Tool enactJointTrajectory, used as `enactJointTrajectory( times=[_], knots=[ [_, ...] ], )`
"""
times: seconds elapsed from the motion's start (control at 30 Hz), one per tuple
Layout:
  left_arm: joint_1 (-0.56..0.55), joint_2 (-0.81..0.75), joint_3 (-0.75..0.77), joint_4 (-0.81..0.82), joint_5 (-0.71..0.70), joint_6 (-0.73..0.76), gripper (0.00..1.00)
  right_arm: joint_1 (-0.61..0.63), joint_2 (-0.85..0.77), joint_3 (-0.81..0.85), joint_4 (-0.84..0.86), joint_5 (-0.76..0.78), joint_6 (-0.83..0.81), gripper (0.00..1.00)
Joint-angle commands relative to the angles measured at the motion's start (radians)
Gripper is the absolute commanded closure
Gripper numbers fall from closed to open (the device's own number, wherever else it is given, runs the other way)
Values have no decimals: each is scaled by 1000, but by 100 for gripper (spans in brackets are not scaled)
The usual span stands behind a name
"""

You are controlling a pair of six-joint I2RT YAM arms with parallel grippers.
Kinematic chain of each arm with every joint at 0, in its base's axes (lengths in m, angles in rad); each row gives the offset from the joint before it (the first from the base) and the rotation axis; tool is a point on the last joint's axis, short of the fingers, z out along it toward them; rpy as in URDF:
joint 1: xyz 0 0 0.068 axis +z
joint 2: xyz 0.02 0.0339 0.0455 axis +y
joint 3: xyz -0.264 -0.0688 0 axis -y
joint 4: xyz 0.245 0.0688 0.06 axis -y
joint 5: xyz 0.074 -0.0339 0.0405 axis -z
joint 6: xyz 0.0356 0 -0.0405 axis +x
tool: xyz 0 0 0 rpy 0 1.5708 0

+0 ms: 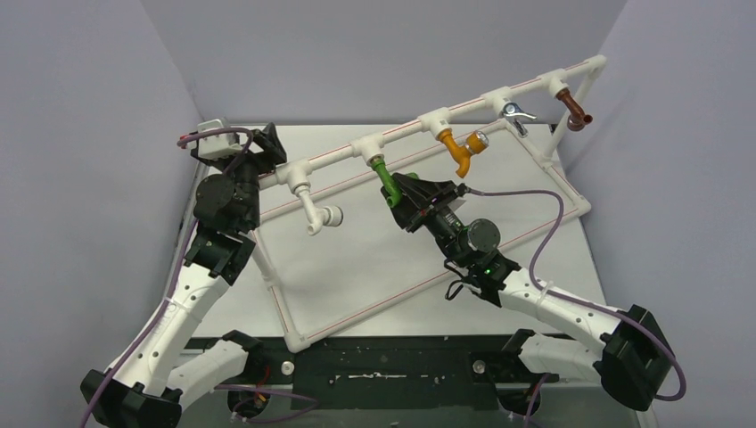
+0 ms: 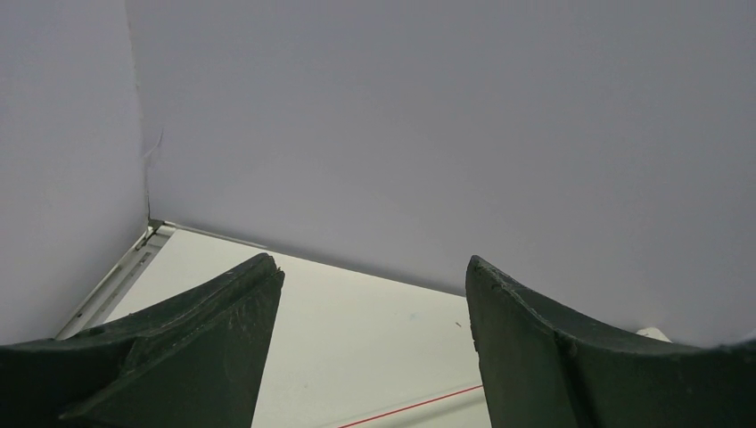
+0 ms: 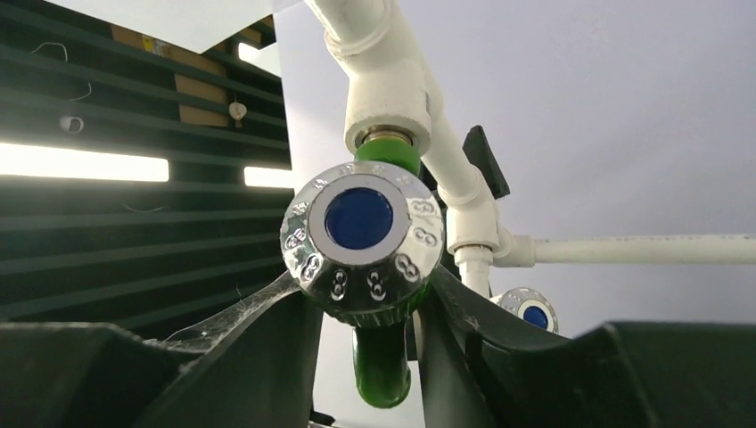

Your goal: Install the water faucets

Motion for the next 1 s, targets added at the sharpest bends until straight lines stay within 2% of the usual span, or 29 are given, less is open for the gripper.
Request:
enactJointTrajectory(
  times=[0.0, 0.5, 0.67, 0.97],
  knots=[
    [-40, -1, -88, -334, 110, 18, 27, -63, 44, 21, -67, 198, 19, 59],
    [-25, 3, -85, -335, 122, 9, 27, -63, 19, 4, -52, 177, -24, 35],
    [-25, 2, -86, -335, 118, 8, 27, -63, -18, -21, -50, 190, -58, 29],
    [-23, 6, -78, -348, 108, 1, 27, -66, -202, -34, -327, 216, -304, 25]
  ],
)
